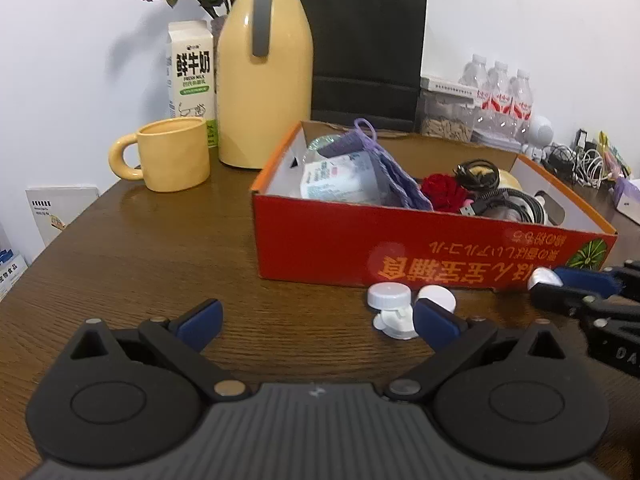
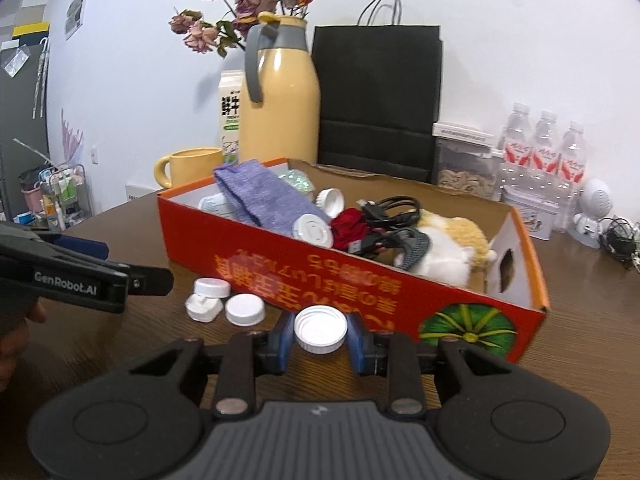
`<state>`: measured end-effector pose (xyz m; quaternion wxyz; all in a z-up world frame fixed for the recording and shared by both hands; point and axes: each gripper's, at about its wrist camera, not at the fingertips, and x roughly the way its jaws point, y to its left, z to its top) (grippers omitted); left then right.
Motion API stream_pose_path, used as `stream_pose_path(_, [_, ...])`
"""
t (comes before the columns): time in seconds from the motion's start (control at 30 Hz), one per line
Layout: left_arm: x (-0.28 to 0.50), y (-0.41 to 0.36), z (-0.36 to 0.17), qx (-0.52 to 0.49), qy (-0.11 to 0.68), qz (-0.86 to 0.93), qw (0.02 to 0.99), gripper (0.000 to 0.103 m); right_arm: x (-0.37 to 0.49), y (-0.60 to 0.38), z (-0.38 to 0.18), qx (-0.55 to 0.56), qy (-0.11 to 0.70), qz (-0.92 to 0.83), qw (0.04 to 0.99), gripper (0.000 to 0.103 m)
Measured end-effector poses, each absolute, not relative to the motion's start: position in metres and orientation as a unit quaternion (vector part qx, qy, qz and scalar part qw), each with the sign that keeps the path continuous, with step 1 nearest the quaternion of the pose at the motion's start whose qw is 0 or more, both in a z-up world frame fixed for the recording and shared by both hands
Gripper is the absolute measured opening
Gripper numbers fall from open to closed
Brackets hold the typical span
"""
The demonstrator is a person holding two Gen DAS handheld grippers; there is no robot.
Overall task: Organize objects
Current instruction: 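Grasp a white cap with the right gripper while the left grasps another white cap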
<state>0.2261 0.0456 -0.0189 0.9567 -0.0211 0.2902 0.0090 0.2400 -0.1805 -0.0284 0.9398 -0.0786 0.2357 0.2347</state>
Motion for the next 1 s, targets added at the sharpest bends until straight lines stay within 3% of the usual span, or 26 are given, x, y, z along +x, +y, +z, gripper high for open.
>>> stream_pose_path(0.57, [0.258,0.024,-0.023,-0.026,0.303,0.012,0.953,0.102,0.238,-0.214,-0.03,-0.075,0.232,0.226,0.943,0.027])
stream_pose_path(0.77, [0.266,0.018,-0.027,-0.026,0.315,-0.006,0.949,0.078,0.238,-0.214,-0.03,-0.077,0.233,0.228,0.942,0.027])
stream_pose_path(0.9, [0.264,0.018,-0.028,-0.034,0.315,-0.023,0.948,0.032,0.239,-0.213,-0.03,-0.076,0.234,0.229,0.942,0.027])
stream_pose_path(1.0, [0.26,0.018,-0.028,-0.039,0.309,-0.032,0.95,0.03,0.238,-0.213,-0.03,-0.076,0.234,0.229,0.942,0.027])
